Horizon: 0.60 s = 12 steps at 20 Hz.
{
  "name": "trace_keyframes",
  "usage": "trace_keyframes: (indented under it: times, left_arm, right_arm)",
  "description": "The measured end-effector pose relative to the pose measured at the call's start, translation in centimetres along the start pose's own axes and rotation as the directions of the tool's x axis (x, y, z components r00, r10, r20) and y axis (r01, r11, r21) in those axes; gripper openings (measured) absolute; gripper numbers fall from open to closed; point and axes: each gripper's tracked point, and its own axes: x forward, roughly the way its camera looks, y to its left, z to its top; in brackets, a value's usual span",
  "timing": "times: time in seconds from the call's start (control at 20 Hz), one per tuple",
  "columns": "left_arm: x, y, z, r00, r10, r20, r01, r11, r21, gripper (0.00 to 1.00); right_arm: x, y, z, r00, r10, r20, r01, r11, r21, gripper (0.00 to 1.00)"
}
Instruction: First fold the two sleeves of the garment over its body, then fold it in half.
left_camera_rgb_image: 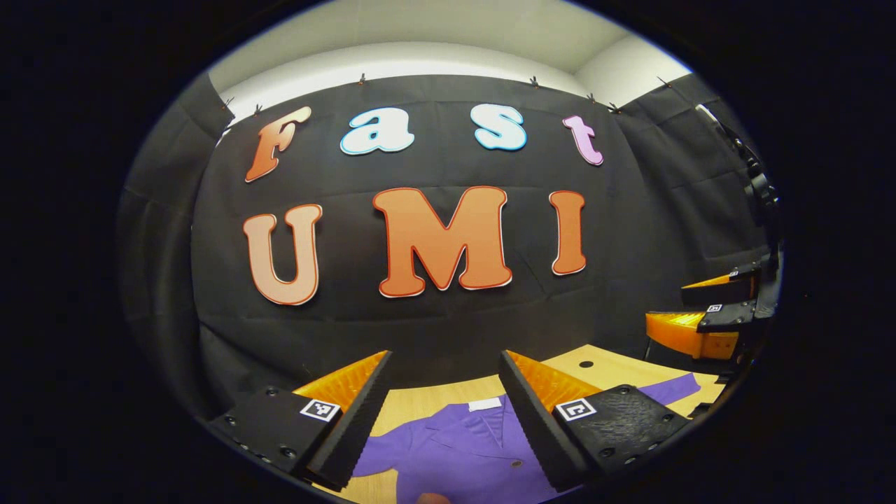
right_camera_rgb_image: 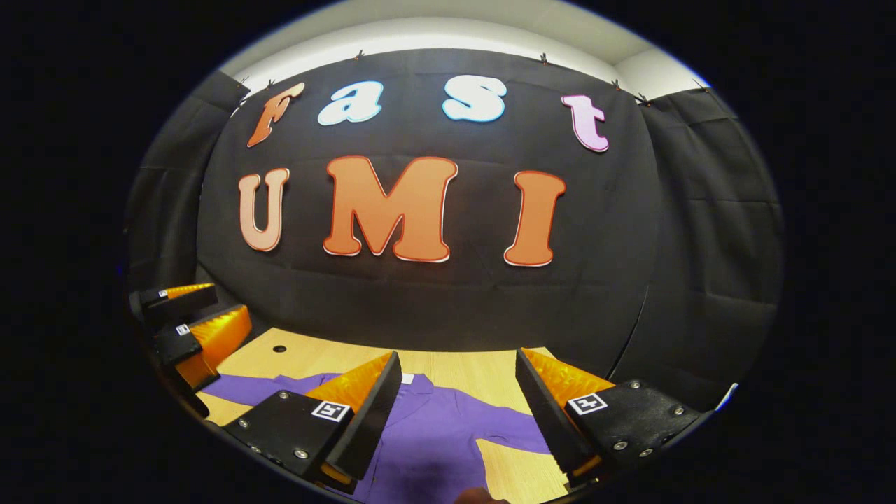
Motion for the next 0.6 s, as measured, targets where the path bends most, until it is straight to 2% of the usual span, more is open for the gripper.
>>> trace_keyframes:
  times: [0.1,0.35,0.6]
  left_arm:
    - [-0.2,0.5,-0.4,0.999,0.043,0.004,-0.043,0.999,0.021,0.97]
    - [-0.4,1.4,-1.7,0.991,0.13,-0.016,-0.13,0.991,-0.017,0.96]
    - [-0.6,1.1,-0.7,0.987,0.162,0.014,-0.162,0.987,0.006,0.98]
  right_arm:
    - [0.6,-0.9,-0.9,1.0,0.004,-0.016,-0.004,1.0,-0.004,0.97]
    - [2.5,-2.9,-2.5,0.999,0.01,-0.047,-0.01,1.0,-0.016,0.97]
    - [3.2,-5.2,-3.7,0.998,-0.014,-0.067,0.012,1.0,-0.025,0.97]
